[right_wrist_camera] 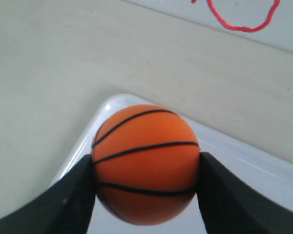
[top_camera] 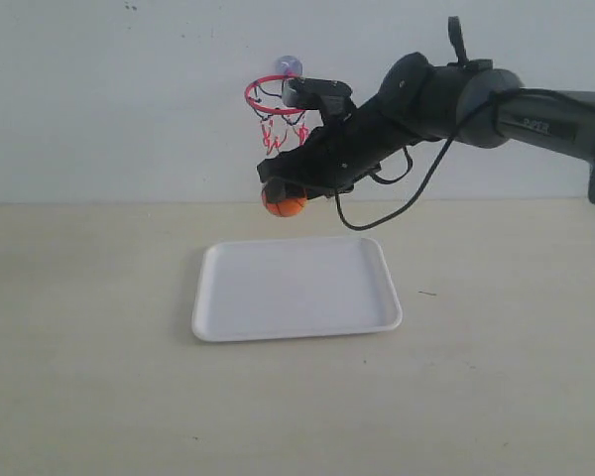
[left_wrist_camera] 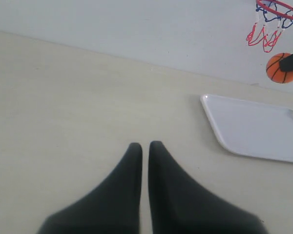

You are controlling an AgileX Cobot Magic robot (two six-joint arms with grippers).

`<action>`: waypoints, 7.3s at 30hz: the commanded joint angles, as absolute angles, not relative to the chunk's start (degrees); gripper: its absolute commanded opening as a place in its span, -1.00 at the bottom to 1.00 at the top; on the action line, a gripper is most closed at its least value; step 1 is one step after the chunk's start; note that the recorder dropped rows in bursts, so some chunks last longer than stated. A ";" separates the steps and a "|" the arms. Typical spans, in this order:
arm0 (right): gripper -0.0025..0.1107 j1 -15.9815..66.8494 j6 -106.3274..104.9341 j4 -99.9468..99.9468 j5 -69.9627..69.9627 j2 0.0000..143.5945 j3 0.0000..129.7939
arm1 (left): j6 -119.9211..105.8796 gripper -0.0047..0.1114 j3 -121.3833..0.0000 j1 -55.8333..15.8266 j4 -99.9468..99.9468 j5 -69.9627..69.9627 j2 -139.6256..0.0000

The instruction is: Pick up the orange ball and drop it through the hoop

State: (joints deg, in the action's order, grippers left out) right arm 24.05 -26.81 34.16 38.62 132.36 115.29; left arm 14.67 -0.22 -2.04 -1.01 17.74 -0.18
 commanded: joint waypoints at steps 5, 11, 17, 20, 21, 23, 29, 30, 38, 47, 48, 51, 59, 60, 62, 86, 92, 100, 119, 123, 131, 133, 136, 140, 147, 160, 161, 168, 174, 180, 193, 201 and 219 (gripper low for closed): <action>-0.96 23.91 -23.95 32.77 44.14 128.71 114.34 | 14.99 -0.85 0.00 -1.86 -1.09 17.53 0.00; -0.96 23.91 -24.15 32.67 43.94 125.79 109.16 | 14.99 -0.85 0.00 -1.86 -1.09 17.53 0.00; -0.96 23.91 -26.74 32.79 38.39 120.13 99.28 | 14.99 -0.85 0.00 -1.86 -1.09 17.53 0.00; -0.96 23.91 -29.90 32.79 37.61 116.89 96.67 | 14.99 -0.85 0.00 -1.86 -1.09 17.53 0.00; -0.96 23.91 -30.84 32.67 38.39 115.92 96.57 | 14.99 -0.85 0.00 -1.86 -1.09 17.53 0.00; -0.96 23.91 -31.06 32.67 38.53 114.00 96.57 | 14.99 -0.85 0.00 -1.86 -1.09 17.53 0.00; -0.96 23.91 -30.80 33.07 30.06 108.25 96.57 | 14.99 -0.85 0.00 -1.86 -1.09 17.53 0.00; -0.96 23.91 -30.70 33.55 28.53 107.84 96.57 | 14.99 -0.85 0.00 -1.86 -1.09 17.53 0.00; -0.96 23.91 -31.03 38.32 14.28 109.63 96.85 | 14.99 -0.85 0.00 -1.86 -1.09 17.53 0.00; -0.96 23.91 -34.05 43.97 15.13 119.40 109.16 | 14.99 -0.85 0.00 -1.86 -1.09 17.53 0.00; -0.96 23.91 -34.05 44.25 15.42 120.28 110.67 | 14.99 -0.85 0.00 -1.86 -1.09 17.53 0.00; -0.96 23.91 -33.95 47.58 16.08 125.49 118.58 | 14.99 -0.85 0.00 -1.86 -1.09 17.53 0.00; -0.96 23.82 -34.48 50.04 15.59 133.07 128.24 | 14.99 -0.85 0.00 -1.86 -1.09 17.53 0.00; -0.96 23.82 -35.92 50.92 15.31 133.18 128.24 | 14.99 -0.85 0.00 -1.86 -1.09 17.53 0.00; -0.96 23.82 -36.94 50.93 15.56 133.46 128.24 | 14.99 -0.85 0.00 -1.86 -1.09 17.53 0.00; -0.96 23.82 -44.19 50.74 13.23 134.48 127.97 | 14.99 -0.85 0.00 -1.86 -1.09 17.53 0.00; -0.96 23.82 -44.22 50.74 11.82 134.48 127.98 | 14.99 -0.85 0.00 -1.86 -1.09 17.53 0.00; -0.46 23.82 -44.22 50.74 11.82 134.48 127.98 | 14.99 -0.85 0.00 -1.86 -1.09 17.53 0.00; 0.05 23.82 -44.07 50.22 11.72 134.48 127.98 | 14.99 -0.85 0.00 -1.86 -1.09 17.53 0.00; 0.05 23.82 -44.07 50.22 11.35 134.48 127.98 | 14.99 -0.85 0.00 -1.86 -1.09 17.53 0.00; 0.33 23.82 -44.07 49.68 10.85 134.48 127.98 | 14.99 -0.85 0.00 -1.86 -1.09 17.53 0.00; 0.33 23.82 -44.07 49.68 10.85 134.48 127.98 | 14.99 -0.85 0.00 -1.86 -1.09 17.53 0.00; 0.33 23.82 -44.07 49.68 10.85 134.48 127.98 | 14.99 -0.85 0.00 -1.86 -1.09 17.53 0.00; 0.33 23.82 -43.97 49.48 11.47 134.48 127.98 | 14.99 -0.85 0.00 -1.86 -1.09 17.53 0.00; 0.02 22.90 -40.88 48.47 18.20 133.15 127.98 | 14.99 -0.85 0.00 -1.86 -1.09 17.53 0.00; -0.96 9.75 -30.87 46.82 60.95 127.21 127.98 | 14.99 -0.85 0.00 -1.86 -1.09 17.53 0.00; -0.96 9.11 -29.98 46.82 62.91 126.98 127.98 | 14.99 -0.85 0.00 -1.86 -1.09 17.53 0.00; -0.96 8.58 -24.51 44.03 69.96 118.63 125.32 | 14.99 -0.85 0.00 -1.86 -1.09 17.53 0.00; -0.96 8.58 -23.46 39.39 65.57 107.05 110.02 | 14.99 -0.85 0.00 -1.86 -1.09 17.53 0.00; -0.96 8.58 -23.95 40.61 54.35 90.86 84.13 | 14.99 -0.85 0.00 -1.86 -1.09 17.53 0.00; -0.96 8.58 -22.93 42.00 44.77 63.46 47.45 | 14.99 -0.85 0.00 -1.86 -1.09 17.53 0.00; -0.96 8.58 -17.32 42.27 49.99 59.06 43.22 | 14.99 -0.85 0.00 -1.86 -1.09 17.53 0.00; -0.96 8.57 -17.43 41.77 47.28 58.69 43.32 | 14.99 -0.85 0.00 -1.86 -1.09 17.53 0.00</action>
